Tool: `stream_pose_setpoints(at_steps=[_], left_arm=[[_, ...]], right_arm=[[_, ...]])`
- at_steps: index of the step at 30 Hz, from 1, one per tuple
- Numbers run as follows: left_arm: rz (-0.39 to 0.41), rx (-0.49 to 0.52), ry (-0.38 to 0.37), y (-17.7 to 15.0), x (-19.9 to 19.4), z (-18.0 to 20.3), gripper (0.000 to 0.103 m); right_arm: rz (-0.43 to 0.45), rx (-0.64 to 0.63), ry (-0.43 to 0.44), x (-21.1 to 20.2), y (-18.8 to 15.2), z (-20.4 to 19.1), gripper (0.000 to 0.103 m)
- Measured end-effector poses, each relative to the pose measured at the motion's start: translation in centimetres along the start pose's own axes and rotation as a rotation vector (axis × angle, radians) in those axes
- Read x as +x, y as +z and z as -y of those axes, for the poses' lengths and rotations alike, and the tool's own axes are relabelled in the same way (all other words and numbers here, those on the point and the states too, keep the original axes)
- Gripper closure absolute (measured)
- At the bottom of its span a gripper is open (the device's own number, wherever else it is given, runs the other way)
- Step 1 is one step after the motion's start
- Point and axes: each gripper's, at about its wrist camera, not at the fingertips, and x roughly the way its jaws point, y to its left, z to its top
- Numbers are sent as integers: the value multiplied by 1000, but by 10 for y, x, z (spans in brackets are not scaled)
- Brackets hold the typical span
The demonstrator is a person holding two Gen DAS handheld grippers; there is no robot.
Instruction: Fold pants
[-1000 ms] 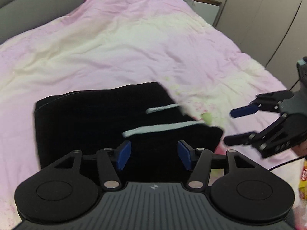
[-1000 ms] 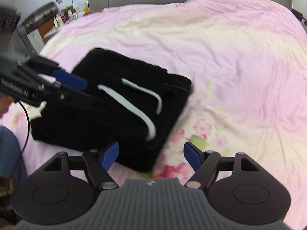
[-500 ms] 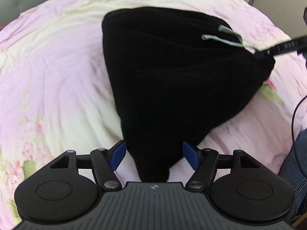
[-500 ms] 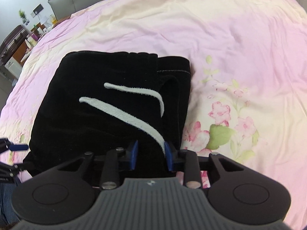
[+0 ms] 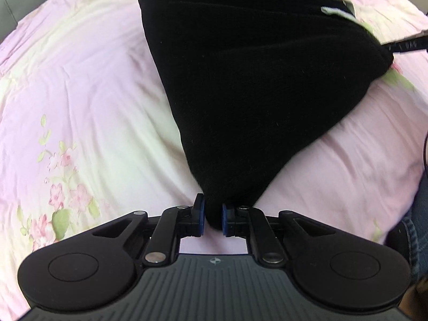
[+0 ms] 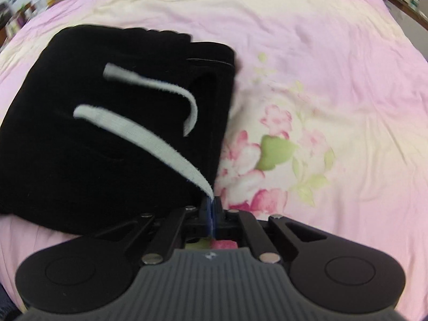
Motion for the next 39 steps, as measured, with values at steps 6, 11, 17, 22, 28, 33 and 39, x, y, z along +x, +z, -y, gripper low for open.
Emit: stream_pose_setpoints(at_steps=[6, 11, 17, 22, 28, 33, 39], left_arm=[[-1, 28, 38, 8, -39, -16, 87], [89, -20, 16, 30, -70, -40, 73], [242, -170, -42, 83, -69, -67, 58], [292, -326, -98, 110, -40, -81, 55], [311, -374, -75, 118, -24, -88, 55], [395, -410, -63, 136, -26, -100, 58], [394, -365, -45, 185, 9, -89, 71]], right_arm=[[71, 59, 89, -40, 11, 18, 100], [154, 79, 139, -66, 33, 17, 68], [181, 206, 261, -53, 67, 23, 64], [129, 352, 342, -8, 90, 31, 55], [84, 545, 480, 42, 99, 44, 75], [218, 375, 477, -5, 121, 26, 87], [215, 331, 384, -1, 136, 31, 87]])
